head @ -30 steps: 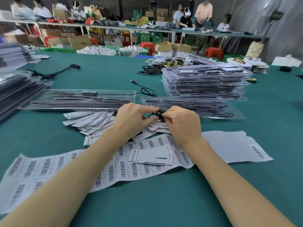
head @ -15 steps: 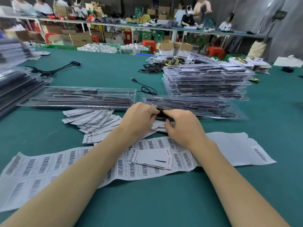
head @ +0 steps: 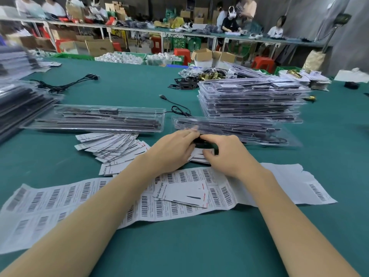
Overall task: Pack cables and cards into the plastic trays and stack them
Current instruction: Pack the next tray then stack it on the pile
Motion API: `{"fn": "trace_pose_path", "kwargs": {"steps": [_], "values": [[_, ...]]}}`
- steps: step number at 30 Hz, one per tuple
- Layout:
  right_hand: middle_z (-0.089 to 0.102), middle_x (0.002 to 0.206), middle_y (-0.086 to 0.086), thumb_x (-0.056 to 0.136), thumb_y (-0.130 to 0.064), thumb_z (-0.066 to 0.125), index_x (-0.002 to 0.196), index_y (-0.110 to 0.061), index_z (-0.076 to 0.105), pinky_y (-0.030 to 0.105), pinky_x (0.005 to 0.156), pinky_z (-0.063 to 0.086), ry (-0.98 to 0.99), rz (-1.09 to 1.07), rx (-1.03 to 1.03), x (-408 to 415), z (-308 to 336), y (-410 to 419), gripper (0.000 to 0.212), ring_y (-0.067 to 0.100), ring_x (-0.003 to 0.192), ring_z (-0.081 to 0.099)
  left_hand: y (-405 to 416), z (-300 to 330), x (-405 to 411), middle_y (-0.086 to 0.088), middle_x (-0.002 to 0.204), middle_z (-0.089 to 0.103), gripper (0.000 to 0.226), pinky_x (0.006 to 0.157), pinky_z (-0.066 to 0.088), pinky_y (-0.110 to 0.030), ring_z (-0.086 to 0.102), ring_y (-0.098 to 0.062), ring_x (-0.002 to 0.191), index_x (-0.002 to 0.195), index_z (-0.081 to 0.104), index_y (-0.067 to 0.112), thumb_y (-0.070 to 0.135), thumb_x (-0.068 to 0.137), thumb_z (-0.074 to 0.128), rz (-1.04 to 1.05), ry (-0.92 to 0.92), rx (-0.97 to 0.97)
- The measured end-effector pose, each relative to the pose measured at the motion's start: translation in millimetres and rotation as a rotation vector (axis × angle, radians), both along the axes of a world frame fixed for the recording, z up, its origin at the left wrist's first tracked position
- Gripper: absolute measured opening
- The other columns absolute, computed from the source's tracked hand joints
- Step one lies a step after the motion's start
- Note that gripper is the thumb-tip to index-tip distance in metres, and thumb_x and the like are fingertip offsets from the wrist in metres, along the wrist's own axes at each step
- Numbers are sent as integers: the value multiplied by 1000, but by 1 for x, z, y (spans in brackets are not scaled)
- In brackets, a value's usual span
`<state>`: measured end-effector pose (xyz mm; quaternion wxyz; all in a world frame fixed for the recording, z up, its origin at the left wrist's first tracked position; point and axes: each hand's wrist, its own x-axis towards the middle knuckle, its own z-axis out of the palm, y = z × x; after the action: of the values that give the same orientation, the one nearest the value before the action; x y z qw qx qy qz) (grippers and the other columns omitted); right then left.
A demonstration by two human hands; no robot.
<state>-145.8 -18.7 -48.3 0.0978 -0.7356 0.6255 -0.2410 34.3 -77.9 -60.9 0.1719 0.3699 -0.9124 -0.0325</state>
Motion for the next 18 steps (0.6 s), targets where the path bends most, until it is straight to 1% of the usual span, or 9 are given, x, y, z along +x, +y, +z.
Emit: {"fn": "trace_pose_path", "kwargs": {"steps": [2, 4, 7, 9, 12, 13, 15, 16, 18], "values": [[76, 107, -5, 91, -22, 64, 122, -29, 72, 36, 94, 51, -27, 28, 1, -5, 4, 0, 33, 16, 96, 65, -1, 1, 1, 3, 147, 52, 39, 98, 46, -40, 54, -21, 125, 144, 46, 20, 23, 105, 42, -5, 21, 28], [76, 101, -9, 88, -27, 69, 105, -32, 79, 38, 91, 53, -18, 50, 14, -11, 8, 1, 20, 15, 97, 66, -1, 0, 1, 4, 147, 53, 42, 97, 47, -43, 57, -24, 123, 147, 44, 23, 25, 106, 42, 2, 27, 44], [66, 123, -18, 83, -40, 75, 99, -40, 79, 39, 100, 47, 56, 74, 58, -16, 12, 2, 16, 8, 116, 57, -4, 2, 3, 5, 147, 55, 46, 97, 48, -43, 56, -22, 126, 152, 41, 30, 27, 106, 43, -3, 18, 29], [59, 124, -18, 85, -43, 75, 98, -40, 79, 39, 101, 44, 112, 85, 78, -16, 14, 1, 14, 7, 119, 50, -5, 5, 3, 8, 141, 60, 45, 94, 50, -41, 59, -20, 122, 150, 43, 37, 29, 106, 45, 7, 27, 31], [64, 111, -17, 90, -35, 72, 96, -36, 80, 39, 95, 46, 179, 112, 18, -20, 14, 0, 10, 9, 108, 53, -8, 9, 4, 7, 134, 66, 42, 89, 53, -39, 64, -17, 104, 146, 47, 43, 32, 106, 43, 43, 10, 68], [69, 105, -17, 90, -30, 72, 95, -33, 81, 39, 92, 49, 158, 124, 5, -24, 15, 1, 11, 9, 102, 57, -9, 9, 4, 9, 136, 64, 42, 90, 53, -38, 64, -15, 100, 146, 47, 43, 32, 106, 42, 40, 5, 86], [73, 87, -15, 88, -21, 72, 90, -28, 81, 36, 81, 54, 66, 122, -23, -33, 15, 4, 11, 5, 83, 65, -10, 12, 4, 11, 139, 62, 41, 89, 52, -33, 63, -8, 84, 146, 49, 42, 29, 106, 43, 18, 10, 113], [73, 80, -14, 87, -16, 72, 87, -25, 80, 33, 76, 55, 26, 108, -51, -37, 13, 6, 12, 4, 77, 65, -11, 13, 4, 11, 137, 63, 41, 89, 53, -32, 64, -8, 80, 144, 51, 40, 27, 106, 46, 6, 24, 121], [73, 75, -11, 83, -8, 72, 85, -20, 79, 29, 72, 55, -35, 85, -102, -44, 9, 9, 14, 4, 73, 66, -13, 13, 2, 6, 131, 68, 39, 89, 55, -35, 69, -16, 85, 140, 58, 35, 21, 104, 50, 6, 61, 125]]}}
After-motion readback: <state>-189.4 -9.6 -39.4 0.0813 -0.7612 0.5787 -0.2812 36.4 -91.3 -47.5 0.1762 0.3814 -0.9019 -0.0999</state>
